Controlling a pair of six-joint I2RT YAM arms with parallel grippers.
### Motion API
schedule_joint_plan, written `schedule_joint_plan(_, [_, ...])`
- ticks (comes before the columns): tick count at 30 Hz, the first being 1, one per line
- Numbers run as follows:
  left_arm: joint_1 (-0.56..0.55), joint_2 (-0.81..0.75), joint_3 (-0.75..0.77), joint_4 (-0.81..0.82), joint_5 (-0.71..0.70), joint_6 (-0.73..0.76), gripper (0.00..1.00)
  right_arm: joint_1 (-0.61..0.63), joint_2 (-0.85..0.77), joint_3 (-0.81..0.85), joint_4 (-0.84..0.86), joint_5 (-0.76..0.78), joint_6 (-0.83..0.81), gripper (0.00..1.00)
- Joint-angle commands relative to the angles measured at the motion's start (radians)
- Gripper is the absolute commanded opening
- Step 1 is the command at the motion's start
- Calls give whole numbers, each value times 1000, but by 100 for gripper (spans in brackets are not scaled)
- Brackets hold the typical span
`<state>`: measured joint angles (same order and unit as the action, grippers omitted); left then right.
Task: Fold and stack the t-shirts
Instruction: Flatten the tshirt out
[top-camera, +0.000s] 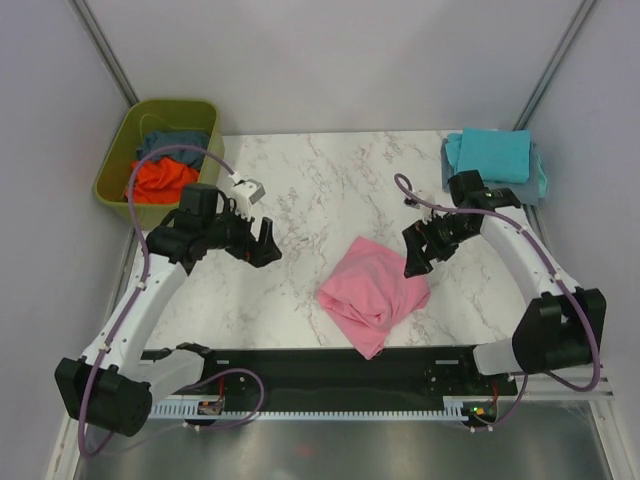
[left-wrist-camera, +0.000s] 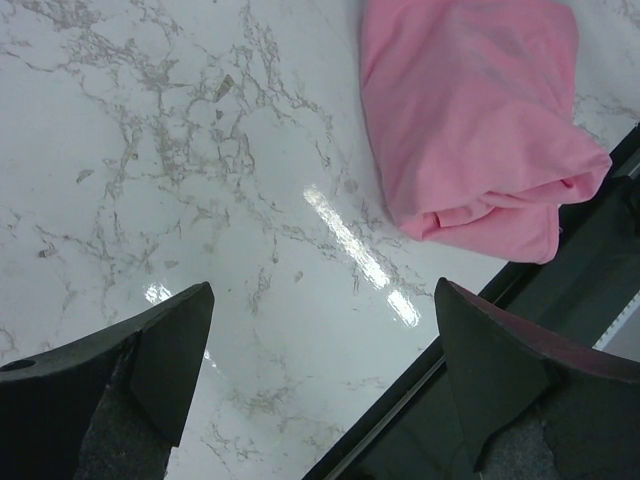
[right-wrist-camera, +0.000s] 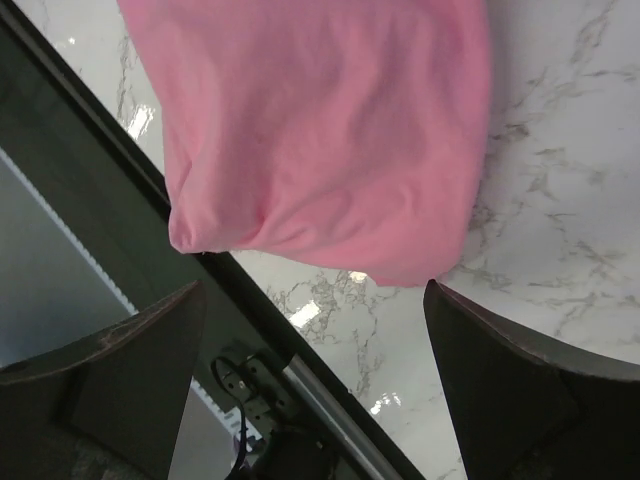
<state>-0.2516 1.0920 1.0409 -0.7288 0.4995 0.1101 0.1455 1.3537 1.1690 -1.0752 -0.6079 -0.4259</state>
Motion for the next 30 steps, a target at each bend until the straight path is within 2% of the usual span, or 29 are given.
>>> schedule_joint_plan(1, [-12, -15, -27, 51, -13, 11, 99, 19, 117, 63, -133, -91, -148, 97])
schedule_joint_plan(4, [-8, 9, -32, 81, -64, 7, 100, 61, 186, 182, -186, -124, -217, 97])
schedule_joint_plan(7, [50, 39, -19, 123, -59, -48, 99, 133, 229, 222, -206, -133, -253, 98])
schedule_joint_plan(10, [119, 66, -13, 182, -29, -90, 99, 218, 300, 233, -302, -148, -362, 97])
schedule_joint_plan(13, [185, 86, 10, 186, -16, -101, 99, 273, 355, 212, -318, -129, -399, 96])
schedule_joint_plan(17, [245, 78, 44, 164, -41, -78, 99, 293, 427, 210, -289, -98, -393, 98])
schedule_joint_plan(21, [294, 72, 31, 164, -42, -66, 99, 295, 443, 160, -149, -46, -353, 98])
schedule_joint_plan(23, [314, 66, 28, 163, -38, -67, 99, 296, 456, 126, -88, -47, -338, 98])
schedule_joint_plan(26, [339, 59, 41, 141, -35, -64, 99, 296, 505, 142, -83, -81, -327, 98])
schedule_joint_plan(30, [342, 62, 51, 134, -44, -56, 99, 310, 533, 161, -49, -112, -312, 90])
